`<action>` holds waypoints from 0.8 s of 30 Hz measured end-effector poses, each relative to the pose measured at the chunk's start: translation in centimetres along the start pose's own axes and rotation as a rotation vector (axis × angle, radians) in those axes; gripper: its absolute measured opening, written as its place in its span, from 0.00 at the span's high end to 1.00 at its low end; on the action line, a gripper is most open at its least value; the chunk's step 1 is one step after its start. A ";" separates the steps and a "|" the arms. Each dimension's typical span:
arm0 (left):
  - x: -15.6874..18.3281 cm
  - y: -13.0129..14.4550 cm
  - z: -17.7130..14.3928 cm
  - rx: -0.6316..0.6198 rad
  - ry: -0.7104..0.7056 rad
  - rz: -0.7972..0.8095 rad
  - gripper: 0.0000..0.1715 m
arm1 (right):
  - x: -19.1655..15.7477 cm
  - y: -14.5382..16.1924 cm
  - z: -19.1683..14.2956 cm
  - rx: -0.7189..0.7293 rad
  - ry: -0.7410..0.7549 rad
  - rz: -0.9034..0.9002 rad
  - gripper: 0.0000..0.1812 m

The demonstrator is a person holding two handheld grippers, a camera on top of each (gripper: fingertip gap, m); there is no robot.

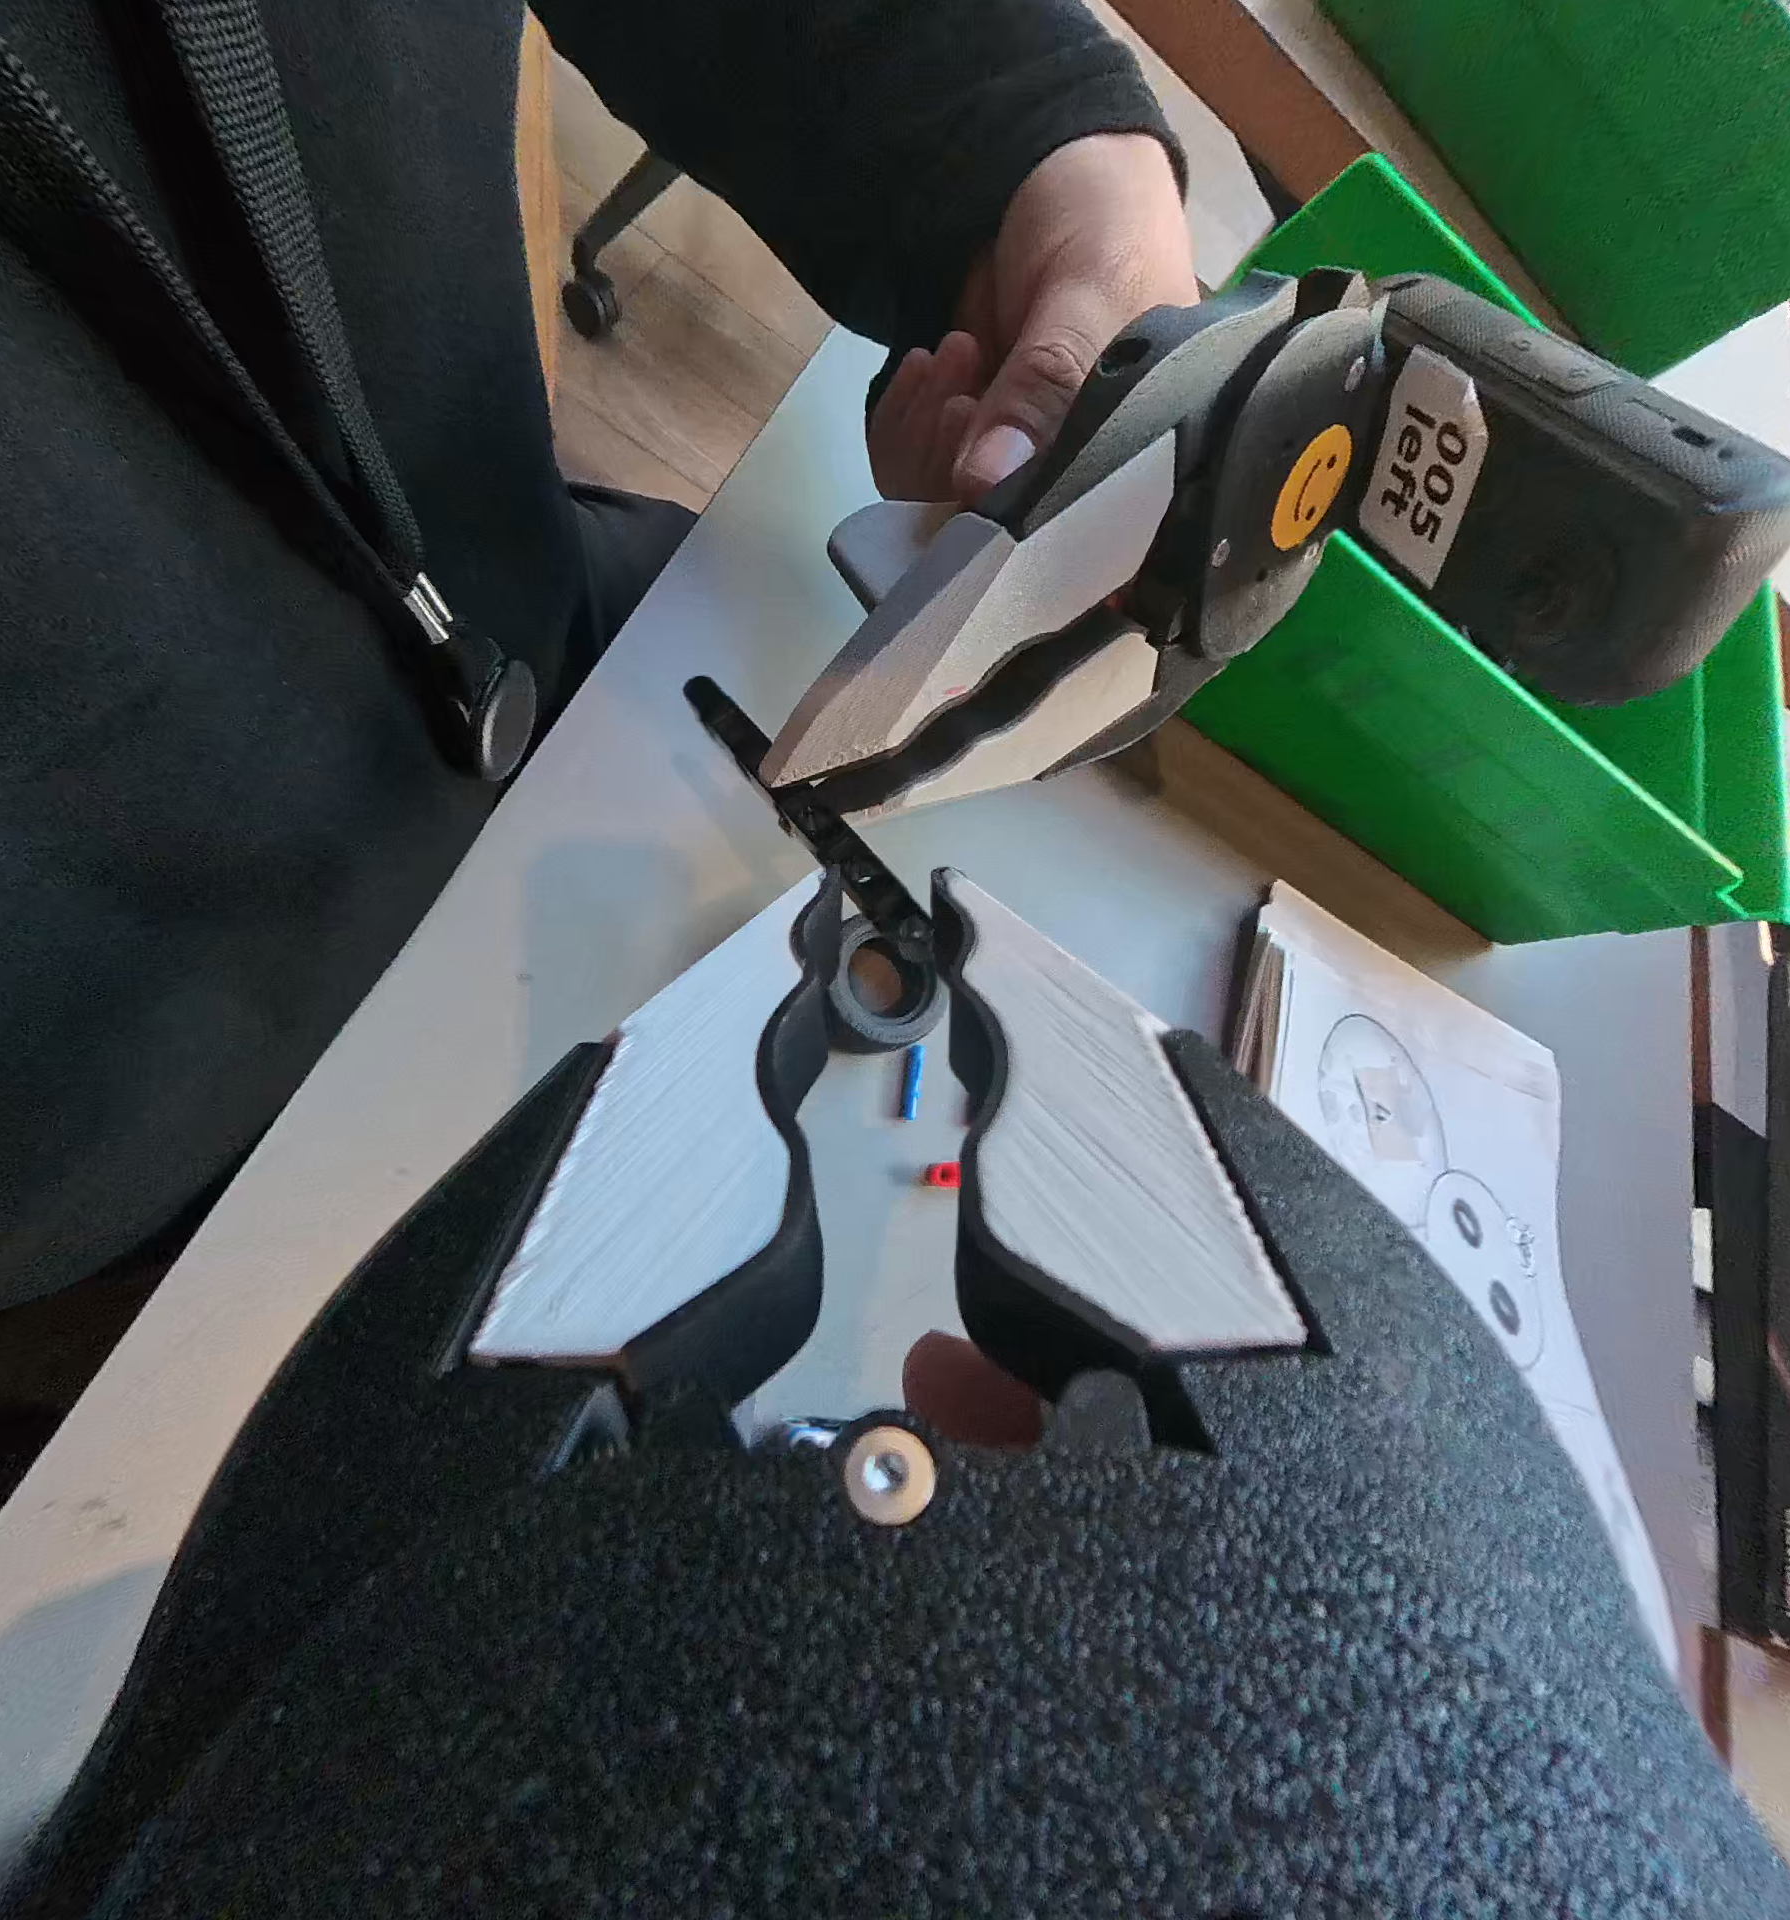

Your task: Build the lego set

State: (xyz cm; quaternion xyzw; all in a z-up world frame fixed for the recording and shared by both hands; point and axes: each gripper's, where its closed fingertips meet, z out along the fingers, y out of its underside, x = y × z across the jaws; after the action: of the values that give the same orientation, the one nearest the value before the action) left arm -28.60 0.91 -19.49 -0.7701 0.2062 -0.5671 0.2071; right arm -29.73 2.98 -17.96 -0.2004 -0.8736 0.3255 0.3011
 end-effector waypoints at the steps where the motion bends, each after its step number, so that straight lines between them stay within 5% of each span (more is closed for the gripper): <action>1: -0.1 0.0 0.0 0.006 0.000 -0.006 0.96 | -0.1 0.2 -0.1 0.001 0.001 0.012 0.92; 4: -0.1 -0.1 0.1 0.020 0.013 -0.025 0.96 | -0.2 0.7 -0.2 0.014 0.024 0.056 0.86; 11: -1.1 -0.1 0.7 0.078 0.008 -0.055 0.96 | -1.1 1.9 -0.2 0.055 0.018 0.133 0.93; 15: -2.9 -1.3 -0.1 0.203 -0.103 -0.050 0.96 | -0.5 3.4 -0.4 0.070 0.027 0.241 0.95; 17: -3.8 -1.8 -0.6 0.256 -0.177 -0.043 0.86 | 0.4 3.9 -0.9 0.083 0.051 0.291 0.96; 24: -5.7 -0.9 -2.4 0.234 -0.510 0.225 0.77 | 4.0 4.7 -3.4 0.153 0.146 0.433 0.96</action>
State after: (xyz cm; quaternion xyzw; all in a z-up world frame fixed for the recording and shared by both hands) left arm -32.40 4.63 -22.85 -0.8309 0.1646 -0.3489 0.4010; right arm -29.73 9.98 -17.54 -0.3825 -0.7590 0.4324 0.3012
